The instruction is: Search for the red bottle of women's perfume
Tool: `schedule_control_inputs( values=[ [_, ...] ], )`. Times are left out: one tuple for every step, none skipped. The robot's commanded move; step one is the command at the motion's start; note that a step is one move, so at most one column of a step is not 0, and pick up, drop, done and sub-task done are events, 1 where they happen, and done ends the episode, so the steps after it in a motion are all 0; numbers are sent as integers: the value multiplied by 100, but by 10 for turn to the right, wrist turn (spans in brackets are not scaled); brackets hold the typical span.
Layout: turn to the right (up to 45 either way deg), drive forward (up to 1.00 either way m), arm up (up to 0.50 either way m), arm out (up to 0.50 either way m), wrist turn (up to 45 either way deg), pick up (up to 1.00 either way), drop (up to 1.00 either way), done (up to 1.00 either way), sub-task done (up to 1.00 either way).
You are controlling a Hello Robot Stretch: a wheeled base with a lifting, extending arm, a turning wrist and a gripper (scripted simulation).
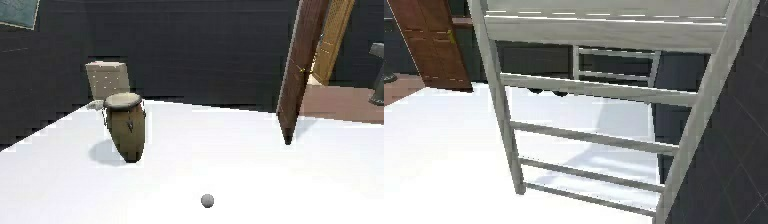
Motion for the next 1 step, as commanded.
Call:
schedule_control_inputs(
  values=[
    [-150,0,0,0,0,0,0,0,0]
  ],
)
